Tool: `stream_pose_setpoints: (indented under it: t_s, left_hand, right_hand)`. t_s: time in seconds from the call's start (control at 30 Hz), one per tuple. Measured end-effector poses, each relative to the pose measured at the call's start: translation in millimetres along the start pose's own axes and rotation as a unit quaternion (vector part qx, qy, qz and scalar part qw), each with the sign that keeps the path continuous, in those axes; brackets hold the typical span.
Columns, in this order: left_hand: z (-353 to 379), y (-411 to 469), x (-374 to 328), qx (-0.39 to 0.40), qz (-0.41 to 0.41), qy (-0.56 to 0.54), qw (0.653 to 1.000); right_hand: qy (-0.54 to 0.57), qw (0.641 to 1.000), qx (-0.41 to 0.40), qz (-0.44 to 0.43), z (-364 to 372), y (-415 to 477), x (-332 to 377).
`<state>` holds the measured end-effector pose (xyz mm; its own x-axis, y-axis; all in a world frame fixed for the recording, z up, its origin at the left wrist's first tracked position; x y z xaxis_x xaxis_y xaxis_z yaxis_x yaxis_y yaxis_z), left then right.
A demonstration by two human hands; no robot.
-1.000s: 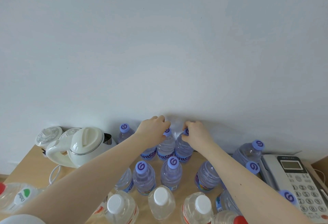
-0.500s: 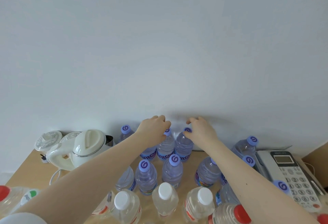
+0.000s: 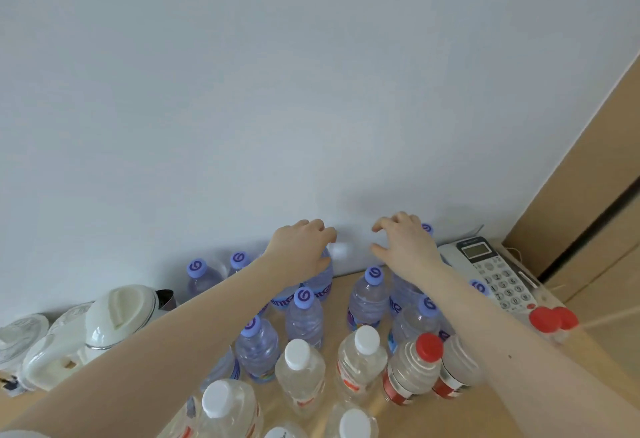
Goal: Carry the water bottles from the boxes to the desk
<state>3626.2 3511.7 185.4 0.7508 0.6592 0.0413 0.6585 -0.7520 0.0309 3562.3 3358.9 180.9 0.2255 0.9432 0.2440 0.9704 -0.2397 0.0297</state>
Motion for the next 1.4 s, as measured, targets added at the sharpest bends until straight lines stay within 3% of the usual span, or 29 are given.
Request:
stream_pose_setpoints:
  t_s: [0.23, 0.53, 0.87, 1.4]
  left_hand:
    - [-1, 27, -58, 0.008, 0.050, -0.011, 0.999]
    - [3, 81, -107, 0.039, 0.007, -0.003, 0.999]
    - [25, 102, -104, 0.089, -0.107, -0.002, 0.990]
    - [28, 100, -74, 0.092, -0.107, -0.008, 0.990]
  right_hand:
    - [0.009, 0.999, -0.008, 0.047, -7, -27, -64]
    - [0.031, 0.999, 0.038, 0.000, -16, 18, -120]
    - [0.039, 0.988, 0.136, -0.064, 18, 67, -134]
    - [0.085, 0.986, 0.130, -0.059, 29, 69, -125]
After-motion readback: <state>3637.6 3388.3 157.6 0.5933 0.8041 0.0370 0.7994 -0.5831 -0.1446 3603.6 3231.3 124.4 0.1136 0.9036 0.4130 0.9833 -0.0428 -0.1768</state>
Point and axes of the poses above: each hand's wrist, its own y-axis towards the middle knuckle, its own z-axis out of the palm, x = y × z, the point moved 5 cm from there along y, towards the middle knuckle, and after that the axes turned 3 degrees about -z, right-handed, at the moved point
